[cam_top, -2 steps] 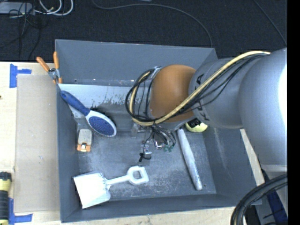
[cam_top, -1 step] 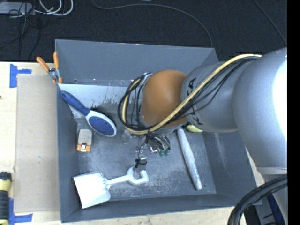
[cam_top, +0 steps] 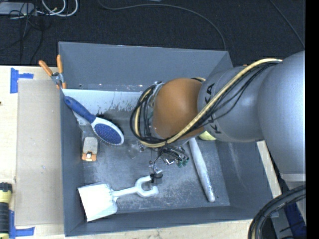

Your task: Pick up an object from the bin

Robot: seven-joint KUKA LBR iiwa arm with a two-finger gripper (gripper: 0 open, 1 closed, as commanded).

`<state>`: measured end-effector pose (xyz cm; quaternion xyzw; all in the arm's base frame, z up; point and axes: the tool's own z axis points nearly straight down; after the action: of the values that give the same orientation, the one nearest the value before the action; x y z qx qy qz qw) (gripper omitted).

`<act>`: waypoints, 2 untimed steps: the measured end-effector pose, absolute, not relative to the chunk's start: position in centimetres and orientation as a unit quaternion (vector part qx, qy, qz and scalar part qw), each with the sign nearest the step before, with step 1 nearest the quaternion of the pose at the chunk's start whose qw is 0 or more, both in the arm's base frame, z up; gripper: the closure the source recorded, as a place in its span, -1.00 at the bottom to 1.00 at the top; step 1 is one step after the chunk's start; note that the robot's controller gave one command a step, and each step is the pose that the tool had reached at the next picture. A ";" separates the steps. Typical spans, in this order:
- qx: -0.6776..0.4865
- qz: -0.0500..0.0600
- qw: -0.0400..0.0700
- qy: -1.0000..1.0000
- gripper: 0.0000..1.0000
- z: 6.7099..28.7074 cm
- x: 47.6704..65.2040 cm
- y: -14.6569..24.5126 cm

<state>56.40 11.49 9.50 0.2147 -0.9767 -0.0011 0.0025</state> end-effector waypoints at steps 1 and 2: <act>0.147 -0.001 0.001 -0.989 -1.00 8.9 58.2 13.1; 0.258 -0.001 0.001 -0.966 -1.00 7.9 53.8 14.9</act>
Offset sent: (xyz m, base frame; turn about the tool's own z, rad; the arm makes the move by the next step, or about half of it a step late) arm -0.0653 0.0481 -0.0250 -0.1953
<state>53.80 14.92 7.87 0.2576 -0.9663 -0.0010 0.0011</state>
